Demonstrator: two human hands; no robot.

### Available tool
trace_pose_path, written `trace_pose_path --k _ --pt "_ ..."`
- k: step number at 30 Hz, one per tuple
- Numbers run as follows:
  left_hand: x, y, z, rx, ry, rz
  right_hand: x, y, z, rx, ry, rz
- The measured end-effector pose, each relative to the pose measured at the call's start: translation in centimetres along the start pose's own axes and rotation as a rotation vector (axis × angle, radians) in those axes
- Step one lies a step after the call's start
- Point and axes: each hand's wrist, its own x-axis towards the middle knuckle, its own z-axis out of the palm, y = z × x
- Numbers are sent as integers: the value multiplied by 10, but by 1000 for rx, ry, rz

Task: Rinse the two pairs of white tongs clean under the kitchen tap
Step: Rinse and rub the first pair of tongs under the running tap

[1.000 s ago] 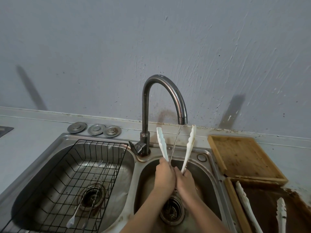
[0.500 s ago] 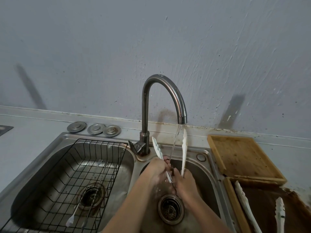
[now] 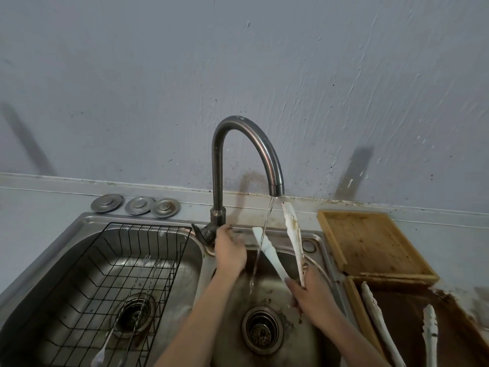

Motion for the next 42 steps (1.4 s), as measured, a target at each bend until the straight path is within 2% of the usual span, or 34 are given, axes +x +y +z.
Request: trace_pose_path --k 1,2,5,8,13,15,19,25,29,33,39,42 --pt "-3 -1 -2 39 36 60 1 1 -2 -30 -15 -4" --pt "-9 0 -4 65 7 128 1 -1 -4 -59 -36 -6" --pt "-33 11 -2 83 -285 202 1 -17 -9 -37 -86 -78" --pt "-37 17 2 -109 -447 153 3 -36 -8 -24 -137 -149" --pt "-28 20 1 -426 -425 -61 16 -54 -2 -138 -135 -228" --pt "-23 20 -2 -529 -377 -145 23 -55 3 -196 -81 -231" --pt "-22 10 -8 -643 -390 -250 30 -41 16 -364 61 -290" --pt "-31 -5 -4 -731 -386 -399 21 -38 18 -11 -24 -188" --pt "-31 -14 -1 -676 -377 -402 25 -36 20 99 -74 -99" --pt "-38 -14 -5 -538 -418 -292 37 -38 25 102 -47 -66" --pt "-47 -20 -8 -485 -501 -217 41 -42 36 27 134 -137" --pt "-46 -21 -6 -502 -460 -192 40 -42 35 -14 74 -171"
